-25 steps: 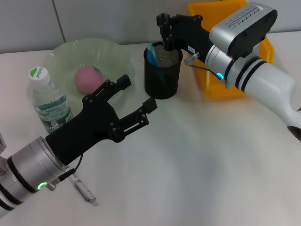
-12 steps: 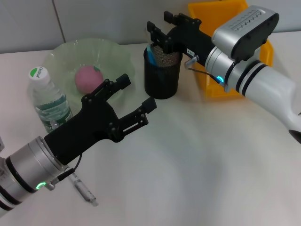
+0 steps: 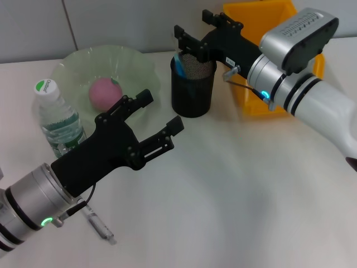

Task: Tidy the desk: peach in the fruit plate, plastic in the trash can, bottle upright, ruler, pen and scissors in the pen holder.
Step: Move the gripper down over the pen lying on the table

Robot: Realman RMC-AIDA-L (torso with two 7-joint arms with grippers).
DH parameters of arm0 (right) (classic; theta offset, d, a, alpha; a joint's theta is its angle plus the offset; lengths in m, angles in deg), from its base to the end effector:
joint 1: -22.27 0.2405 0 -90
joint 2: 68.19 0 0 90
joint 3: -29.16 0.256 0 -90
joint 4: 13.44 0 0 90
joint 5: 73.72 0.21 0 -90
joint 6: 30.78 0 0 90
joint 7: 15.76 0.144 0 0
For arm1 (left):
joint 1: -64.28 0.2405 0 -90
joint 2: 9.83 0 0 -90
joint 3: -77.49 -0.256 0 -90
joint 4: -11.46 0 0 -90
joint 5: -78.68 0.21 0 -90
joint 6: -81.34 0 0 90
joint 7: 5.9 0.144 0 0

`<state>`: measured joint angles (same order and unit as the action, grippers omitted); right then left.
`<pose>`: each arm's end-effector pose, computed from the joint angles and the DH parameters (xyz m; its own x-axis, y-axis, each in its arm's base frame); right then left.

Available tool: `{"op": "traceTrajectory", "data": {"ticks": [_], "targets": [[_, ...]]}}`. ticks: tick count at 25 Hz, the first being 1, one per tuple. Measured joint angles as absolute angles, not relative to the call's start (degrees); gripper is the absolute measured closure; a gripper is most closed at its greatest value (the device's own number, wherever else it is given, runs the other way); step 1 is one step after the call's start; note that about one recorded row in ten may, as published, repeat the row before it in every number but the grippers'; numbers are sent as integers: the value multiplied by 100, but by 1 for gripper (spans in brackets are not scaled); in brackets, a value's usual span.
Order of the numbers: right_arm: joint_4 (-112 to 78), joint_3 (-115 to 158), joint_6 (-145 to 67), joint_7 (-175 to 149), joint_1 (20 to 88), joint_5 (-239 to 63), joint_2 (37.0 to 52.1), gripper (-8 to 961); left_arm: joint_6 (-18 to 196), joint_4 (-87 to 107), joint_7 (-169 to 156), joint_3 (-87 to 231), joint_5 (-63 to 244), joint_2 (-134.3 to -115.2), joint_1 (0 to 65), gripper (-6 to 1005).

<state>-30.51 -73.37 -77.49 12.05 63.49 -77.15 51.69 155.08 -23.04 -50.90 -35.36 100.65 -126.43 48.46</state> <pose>0.1999 0.4207 -0.0599 0.7287 -0.0259 -0.6844 -0.5760 -0.5637 -0.5920 -0.2166 0.2775 -0.0625 0.5240 0.0718 0.8487 0.4655 -0.8586 -0.2147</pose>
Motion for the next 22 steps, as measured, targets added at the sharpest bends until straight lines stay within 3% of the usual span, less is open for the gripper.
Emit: {"op": "traceTrajectory", "data": {"ticks": [13,17,22], "targets": [[-3042,-7358,-9899,2044,5573,-7749,5052,194,15508,-2278,-5170,-3539,10065,-12554,4847,136],[-3053,-7268,-10413,2693,5368,-8391,4875,195,15508,-2275,-5183,-3538,10065,-12540,4846,136],[-3044,-6962,-10983,3557,5143,-9381,4541,195,15507,-2273,-5247,-3536,10065,-12467,4858,135]]}}
